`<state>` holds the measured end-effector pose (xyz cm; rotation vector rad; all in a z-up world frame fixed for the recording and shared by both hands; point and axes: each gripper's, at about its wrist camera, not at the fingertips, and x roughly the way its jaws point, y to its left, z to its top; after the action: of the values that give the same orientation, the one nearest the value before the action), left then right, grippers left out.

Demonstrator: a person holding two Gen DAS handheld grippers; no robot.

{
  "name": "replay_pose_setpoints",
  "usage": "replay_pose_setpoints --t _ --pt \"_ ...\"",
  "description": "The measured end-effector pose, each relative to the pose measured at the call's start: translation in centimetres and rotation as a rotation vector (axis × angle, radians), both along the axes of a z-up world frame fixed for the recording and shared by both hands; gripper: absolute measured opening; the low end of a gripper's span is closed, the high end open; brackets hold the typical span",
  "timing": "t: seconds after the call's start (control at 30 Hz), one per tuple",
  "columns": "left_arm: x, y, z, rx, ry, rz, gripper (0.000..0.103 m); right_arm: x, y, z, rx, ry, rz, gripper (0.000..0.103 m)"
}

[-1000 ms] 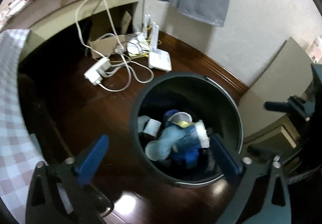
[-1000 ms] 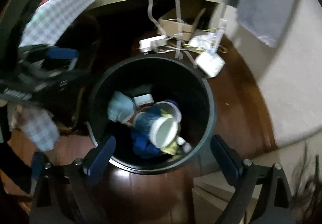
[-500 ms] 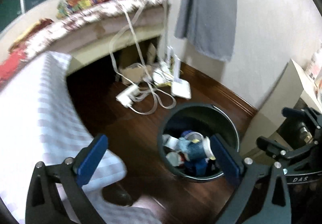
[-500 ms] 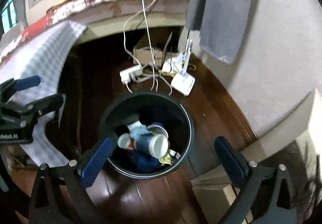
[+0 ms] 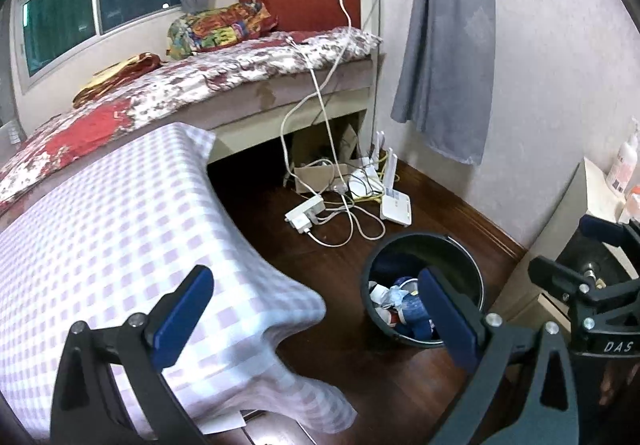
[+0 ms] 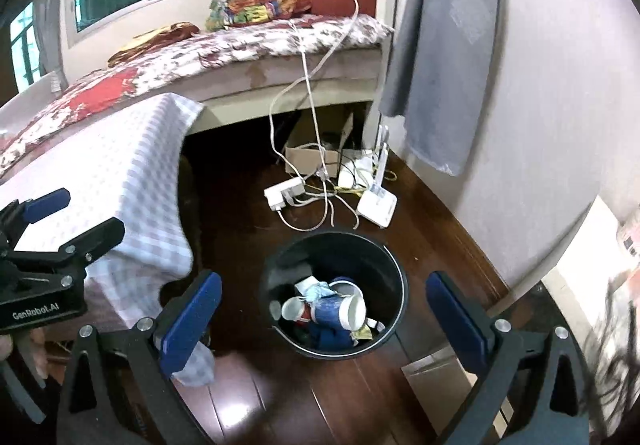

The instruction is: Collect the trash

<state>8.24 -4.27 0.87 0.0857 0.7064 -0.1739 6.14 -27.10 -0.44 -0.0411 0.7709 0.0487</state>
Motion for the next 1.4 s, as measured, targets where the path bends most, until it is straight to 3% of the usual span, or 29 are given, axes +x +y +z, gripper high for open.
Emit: replay_pose_setpoints --t 0.37,0.57,0.8,1.03,1.4 --pt "-3.6 2.9 3.4 -0.025 -0.054 0.047 0.102 -3.2 2.8 4.4 -0.011 -0.067 0.038 0.103" --pt "-6.9 3.8 6.1 -0.022 -0.128 0.057 0.102 -6.1 3.7 7.4 -0.034 -0.138 0.057 0.103" --pt "-10.4 4.4 8.9 -0.016 -0.215 0.067 0.102 -9.1 3.6 10.3 0.016 -0.192 0.059 0.103" --pt "-10.9 4.1 8.7 -0.023 -0.215 0.062 0.102 -9.3 3.8 11.8 0.005 -0.221 0.053 0.103" --pt "-11.1 3.6 8.6 -0.019 -0.210 0.052 0.102 -9.8 3.4 11.5 -0.013 -0.222 0.045 0.103"
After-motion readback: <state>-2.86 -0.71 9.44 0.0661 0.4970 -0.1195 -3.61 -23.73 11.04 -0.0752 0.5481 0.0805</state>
